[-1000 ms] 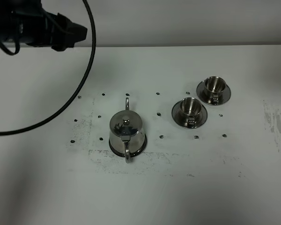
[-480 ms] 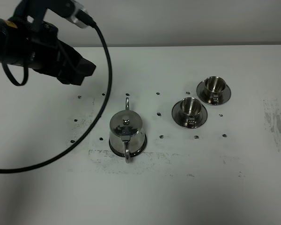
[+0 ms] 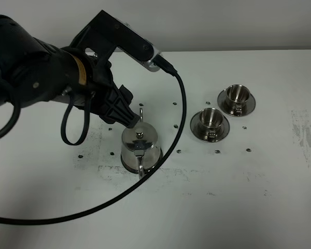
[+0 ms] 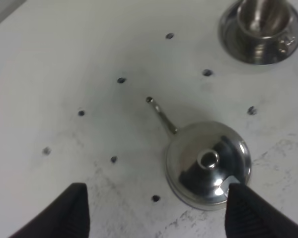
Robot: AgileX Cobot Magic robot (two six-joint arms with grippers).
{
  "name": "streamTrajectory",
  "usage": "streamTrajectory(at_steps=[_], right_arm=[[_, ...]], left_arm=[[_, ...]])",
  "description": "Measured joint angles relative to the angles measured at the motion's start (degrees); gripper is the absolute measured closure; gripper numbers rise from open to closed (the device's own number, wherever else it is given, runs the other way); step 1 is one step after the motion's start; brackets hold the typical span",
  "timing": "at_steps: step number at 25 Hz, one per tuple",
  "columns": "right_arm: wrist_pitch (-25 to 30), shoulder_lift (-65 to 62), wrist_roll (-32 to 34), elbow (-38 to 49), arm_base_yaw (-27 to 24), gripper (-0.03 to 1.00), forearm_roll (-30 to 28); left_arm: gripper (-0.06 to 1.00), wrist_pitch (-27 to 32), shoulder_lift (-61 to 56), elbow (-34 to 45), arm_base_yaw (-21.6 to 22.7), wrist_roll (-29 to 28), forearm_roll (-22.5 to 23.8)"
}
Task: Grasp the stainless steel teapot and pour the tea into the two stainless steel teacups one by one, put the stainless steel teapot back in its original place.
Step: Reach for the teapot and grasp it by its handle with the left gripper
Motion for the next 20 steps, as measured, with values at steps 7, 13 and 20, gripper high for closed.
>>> streamTrajectory(at_steps=[7,13,20], right_arm=[[-2.5,-11.6,3.1,10.7,0.0,0.5,-2.4],[-4.5,-15.1,3.2,13.8,0.0,0.5,-2.2],[-4.1,-15.3,4.5,14.5,0.0,0.5,-1.7]], left_arm=[[0.39,8.9,0.0,0.0,-7.9,-16.6,12.4],[0.39,11.9,0.0,0.0,-9.7,-19.5,12.9],[0.39,6.7,0.0,2.1,-9.8,-20.6,13.1]])
